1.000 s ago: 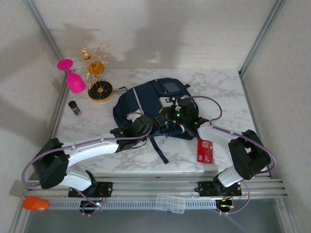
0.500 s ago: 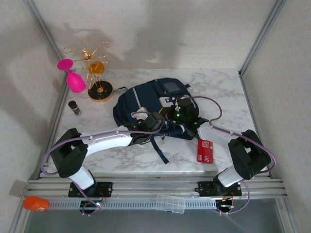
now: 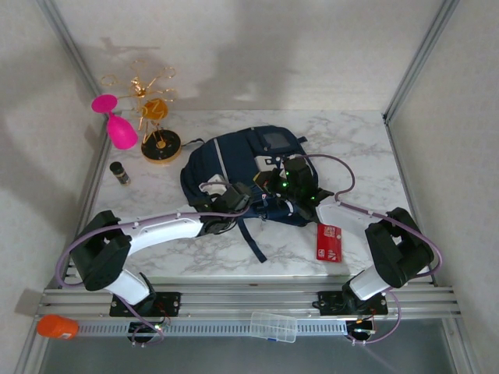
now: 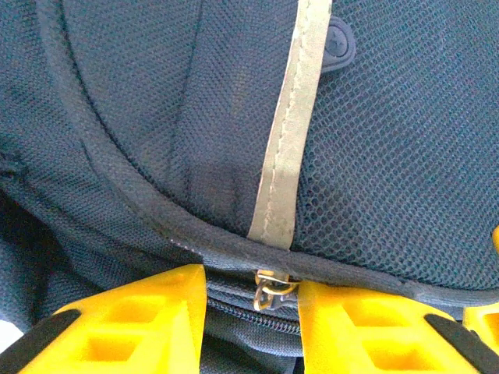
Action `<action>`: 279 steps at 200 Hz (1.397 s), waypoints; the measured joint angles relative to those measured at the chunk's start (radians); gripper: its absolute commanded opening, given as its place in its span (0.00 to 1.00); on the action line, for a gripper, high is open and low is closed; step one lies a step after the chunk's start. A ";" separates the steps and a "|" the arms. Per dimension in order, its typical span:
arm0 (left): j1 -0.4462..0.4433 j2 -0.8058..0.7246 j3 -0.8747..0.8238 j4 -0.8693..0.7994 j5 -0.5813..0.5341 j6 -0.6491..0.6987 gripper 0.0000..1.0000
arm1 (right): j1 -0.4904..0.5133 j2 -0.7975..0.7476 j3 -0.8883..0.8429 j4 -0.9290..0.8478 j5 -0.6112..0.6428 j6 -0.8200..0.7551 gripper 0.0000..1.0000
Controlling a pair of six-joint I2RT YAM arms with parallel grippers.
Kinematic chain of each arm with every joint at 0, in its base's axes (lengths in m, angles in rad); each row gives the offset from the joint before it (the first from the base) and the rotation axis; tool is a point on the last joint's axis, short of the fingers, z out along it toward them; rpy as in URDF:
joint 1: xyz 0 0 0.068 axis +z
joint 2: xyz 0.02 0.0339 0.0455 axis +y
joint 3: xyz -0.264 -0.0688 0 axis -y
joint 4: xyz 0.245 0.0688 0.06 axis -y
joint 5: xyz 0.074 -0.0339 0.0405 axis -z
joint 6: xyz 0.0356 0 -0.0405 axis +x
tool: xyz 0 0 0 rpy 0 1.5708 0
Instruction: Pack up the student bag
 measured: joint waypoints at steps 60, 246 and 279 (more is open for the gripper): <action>0.024 0.046 0.042 0.030 0.011 0.091 0.27 | -0.003 0.003 0.003 0.003 0.042 -0.001 0.00; 0.059 0.107 0.115 0.040 0.034 0.221 0.23 | -0.014 0.032 0.018 0.023 0.068 -0.001 0.00; 0.062 0.107 0.071 0.164 0.022 0.253 0.16 | -0.019 0.035 0.018 0.035 0.078 -0.001 0.00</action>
